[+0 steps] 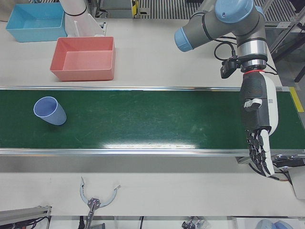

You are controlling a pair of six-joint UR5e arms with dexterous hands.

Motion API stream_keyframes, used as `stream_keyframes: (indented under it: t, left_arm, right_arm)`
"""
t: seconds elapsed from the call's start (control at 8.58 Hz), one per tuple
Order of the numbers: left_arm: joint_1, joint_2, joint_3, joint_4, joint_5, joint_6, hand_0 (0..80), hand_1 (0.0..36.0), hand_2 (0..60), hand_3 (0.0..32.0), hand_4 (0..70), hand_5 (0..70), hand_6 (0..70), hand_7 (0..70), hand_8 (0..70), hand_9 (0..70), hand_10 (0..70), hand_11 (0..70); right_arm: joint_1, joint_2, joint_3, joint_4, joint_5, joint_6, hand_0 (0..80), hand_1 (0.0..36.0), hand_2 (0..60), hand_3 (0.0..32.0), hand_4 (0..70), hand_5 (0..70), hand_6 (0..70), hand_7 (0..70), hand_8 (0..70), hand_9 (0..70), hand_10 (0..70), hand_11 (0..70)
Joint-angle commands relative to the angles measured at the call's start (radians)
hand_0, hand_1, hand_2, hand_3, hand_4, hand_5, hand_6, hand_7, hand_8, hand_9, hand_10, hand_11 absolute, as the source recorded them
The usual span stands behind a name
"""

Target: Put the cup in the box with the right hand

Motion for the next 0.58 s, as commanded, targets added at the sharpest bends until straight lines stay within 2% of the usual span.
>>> stream_keyframes:
  t: [0.0, 0.47]
  left_arm:
    - [0.0, 0.0, 0.0, 0.0, 0.0, 0.0, 0.0, 0.0, 0.0, 0.0, 0.0, 0.0, 0.0, 0.0, 0.0, 0.0, 0.0, 0.0]
    - [0.0, 0.0, 0.0, 0.0, 0.0, 0.0, 0.0, 0.0, 0.0, 0.0, 0.0, 0.0, 0.0, 0.0, 0.0, 0.0, 0.0, 0.0]
  right_arm:
    - [0.001, 0.0, 0.001, -0.002, 0.0, 0.001, 58.2, 25.1, 34.9, 0.0, 64.6, 13.0, 23.1, 70.0, 40.6, 58.7, 47.7, 67.8]
    - [0.001, 0.0, 0.001, 0.0, 0.0, 0.0, 58.2, 25.1, 34.6, 0.0, 64.0, 13.0, 23.0, 70.0, 40.4, 58.4, 47.5, 67.7]
